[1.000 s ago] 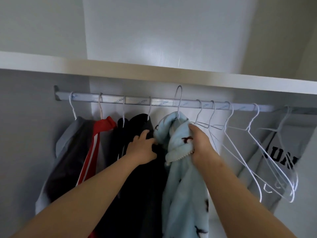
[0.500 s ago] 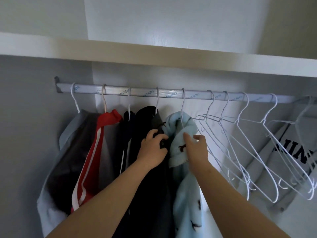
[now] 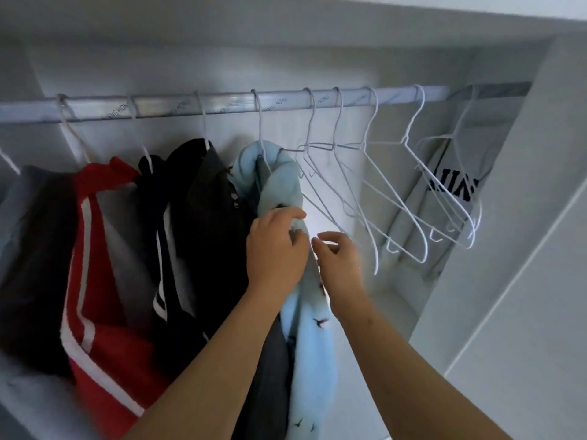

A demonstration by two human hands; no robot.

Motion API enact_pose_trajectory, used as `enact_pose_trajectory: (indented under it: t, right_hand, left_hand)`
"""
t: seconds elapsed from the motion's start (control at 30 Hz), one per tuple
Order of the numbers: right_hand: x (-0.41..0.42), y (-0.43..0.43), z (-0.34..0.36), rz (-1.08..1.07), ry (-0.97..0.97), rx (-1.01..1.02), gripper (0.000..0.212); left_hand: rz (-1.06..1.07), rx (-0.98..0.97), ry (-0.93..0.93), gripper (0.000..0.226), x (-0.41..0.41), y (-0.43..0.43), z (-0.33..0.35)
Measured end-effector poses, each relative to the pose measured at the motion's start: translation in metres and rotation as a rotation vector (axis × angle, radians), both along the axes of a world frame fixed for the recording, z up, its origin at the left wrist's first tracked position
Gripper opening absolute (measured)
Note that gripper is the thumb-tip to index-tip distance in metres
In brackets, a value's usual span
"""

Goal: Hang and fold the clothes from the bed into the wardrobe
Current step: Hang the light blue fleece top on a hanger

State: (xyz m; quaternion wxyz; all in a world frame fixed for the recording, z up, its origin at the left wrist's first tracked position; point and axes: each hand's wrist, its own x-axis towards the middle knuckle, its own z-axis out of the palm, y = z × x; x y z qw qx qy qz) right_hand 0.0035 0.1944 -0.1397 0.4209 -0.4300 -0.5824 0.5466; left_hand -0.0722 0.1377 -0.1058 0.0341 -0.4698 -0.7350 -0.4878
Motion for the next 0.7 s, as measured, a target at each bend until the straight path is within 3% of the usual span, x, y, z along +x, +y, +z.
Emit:
enact_pose_trajectory:
  t: [0.27, 0.47, 0.7]
  right_hand:
    - [0.149, -0.029, -0.034, -0.332, 0.034, -0.158, 0.017]
    - [0.296, -0.103, -0.072, -0.631, 0.073, -0.339, 0.014]
    - [0.469, -0.257, -0.115, -0.983, 0.156, -0.512, 0.013]
  left_hand:
    - [-0.338, -0.117, -0.324, 0.023, 0.132, 0.006, -0.04]
    - [-0.604, -0.385, -0.447, 0.019, 0.263, -0.032, -0.087]
    - [-0.952, -0.771, -0.502, 0.017, 0.445, -0.143, -0.147]
